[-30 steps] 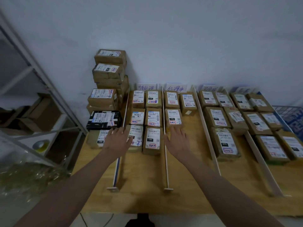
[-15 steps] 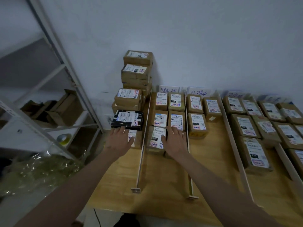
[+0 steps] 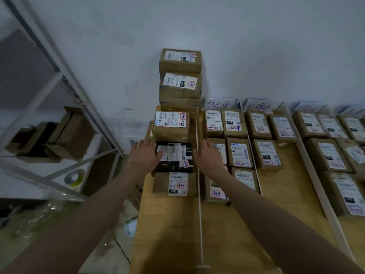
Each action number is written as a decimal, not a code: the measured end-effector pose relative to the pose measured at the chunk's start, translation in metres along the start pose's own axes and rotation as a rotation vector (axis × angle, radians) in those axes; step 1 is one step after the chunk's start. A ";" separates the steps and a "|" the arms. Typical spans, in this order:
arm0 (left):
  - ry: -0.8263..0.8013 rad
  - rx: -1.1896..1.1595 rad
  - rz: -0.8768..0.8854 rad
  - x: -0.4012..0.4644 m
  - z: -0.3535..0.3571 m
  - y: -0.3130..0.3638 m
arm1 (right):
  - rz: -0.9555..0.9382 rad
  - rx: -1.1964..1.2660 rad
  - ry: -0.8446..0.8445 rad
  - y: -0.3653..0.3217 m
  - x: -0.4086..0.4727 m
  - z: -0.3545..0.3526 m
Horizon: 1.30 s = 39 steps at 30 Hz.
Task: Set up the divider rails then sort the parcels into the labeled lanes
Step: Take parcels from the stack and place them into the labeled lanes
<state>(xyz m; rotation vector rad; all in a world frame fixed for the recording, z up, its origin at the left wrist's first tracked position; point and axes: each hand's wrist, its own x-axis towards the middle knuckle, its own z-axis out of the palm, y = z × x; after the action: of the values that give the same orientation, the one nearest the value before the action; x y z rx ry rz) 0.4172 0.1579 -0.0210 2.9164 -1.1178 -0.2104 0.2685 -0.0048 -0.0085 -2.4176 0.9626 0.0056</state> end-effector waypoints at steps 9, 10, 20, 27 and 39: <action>-0.098 -0.504 -0.199 0.083 0.011 -0.014 | 0.124 0.430 -0.137 -0.038 0.070 0.015; -0.094 -0.538 -0.203 0.085 0.015 -0.013 | 0.133 0.468 -0.144 -0.040 0.071 0.016; -0.041 -0.754 -0.130 0.061 0.017 -0.015 | 0.184 0.634 -0.035 -0.040 0.064 0.019; 0.006 -0.789 -0.078 0.004 -0.008 0.003 | 0.303 0.891 0.099 -0.044 0.056 0.005; -0.047 -0.915 -0.184 -0.039 -0.025 -0.030 | 0.257 0.785 0.008 -0.032 0.029 -0.014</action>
<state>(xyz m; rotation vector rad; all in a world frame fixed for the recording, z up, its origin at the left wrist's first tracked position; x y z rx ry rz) 0.4111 0.2052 0.0067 2.1723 -0.5230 -0.6041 0.3078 -0.0106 0.0125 -1.5730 1.0274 -0.2429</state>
